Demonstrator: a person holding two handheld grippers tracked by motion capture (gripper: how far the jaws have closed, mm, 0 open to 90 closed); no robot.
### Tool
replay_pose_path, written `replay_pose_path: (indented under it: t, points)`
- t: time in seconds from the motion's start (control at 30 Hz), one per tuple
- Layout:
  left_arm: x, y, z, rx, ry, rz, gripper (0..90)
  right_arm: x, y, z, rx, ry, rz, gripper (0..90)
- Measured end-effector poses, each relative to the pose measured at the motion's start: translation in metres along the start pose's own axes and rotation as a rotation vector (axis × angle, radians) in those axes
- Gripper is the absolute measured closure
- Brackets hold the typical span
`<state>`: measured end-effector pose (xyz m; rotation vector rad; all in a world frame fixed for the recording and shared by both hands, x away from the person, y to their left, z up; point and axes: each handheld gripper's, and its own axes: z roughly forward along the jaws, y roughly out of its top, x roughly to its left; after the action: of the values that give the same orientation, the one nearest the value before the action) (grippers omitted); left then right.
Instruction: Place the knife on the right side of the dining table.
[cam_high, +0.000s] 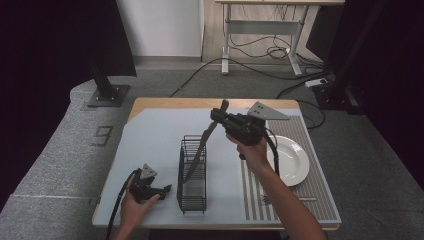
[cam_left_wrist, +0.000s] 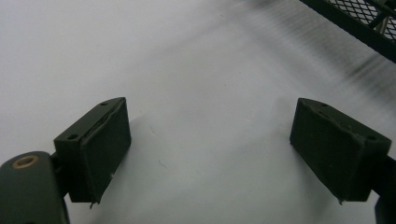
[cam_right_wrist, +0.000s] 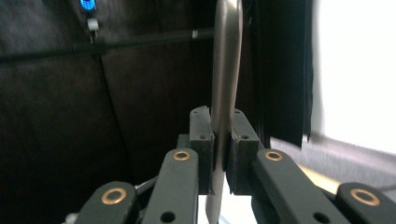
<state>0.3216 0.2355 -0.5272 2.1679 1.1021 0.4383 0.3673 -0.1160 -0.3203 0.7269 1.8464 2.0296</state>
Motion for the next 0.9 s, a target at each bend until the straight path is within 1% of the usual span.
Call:
replay_pose_path:
  t: [0.03, 0.13, 0.17, 0.27, 0.3, 0.33, 0.5, 0.73, 0.9]
  points:
    - [0.000, 0.000, 0.000, 0.000, 0.000, 0.000, 11.9, -0.001, 0.004, -0.005, -0.023, -0.010, -0.004, 83.3]
    - [0.000, 0.000, 0.000, 0.000, 0.000, 0.000, 11.9, -0.008, 0.012, -0.018, -0.054, -0.014, 0.006, 83.3]
    - [0.000, 0.000, 0.000, 0.000, -0.001, 0.000, 11.9, -0.010, 0.014, -0.023, -0.060, -0.020, 0.010, 83.3]
    - [0.000, 0.000, 0.000, 0.001, -0.001, 0.000, 11.8, -0.015, 0.015, -0.034, -0.067, -0.050, -0.008, 83.3]
    - [0.000, 0.000, 0.000, 0.001, -0.001, 0.000, 11.9, -0.019, 0.014, -0.040, -0.058, -0.066, -0.017, 83.3]
    - [0.000, 0.000, 0.000, 0.001, -0.001, 0.000, 11.9, -0.019, 0.014, -0.040, -0.058, -0.066, -0.017, 83.3]
    - [0.000, 0.000, 0.000, 0.001, -0.001, -0.001, 11.8, -0.031, 0.005, -0.051, -0.025, -0.123, -0.027, 83.2]
    - [0.000, 0.000, 0.000, 0.001, -0.002, -0.001, 11.8, -0.061, -0.019, -0.053, 0.033, -0.200, 0.023, 83.2]
    - [0.000, 0.000, 0.000, 0.001, -0.002, -0.001, 11.8, -0.074, -0.033, -0.050, 0.064, -0.229, 0.042, 83.2]
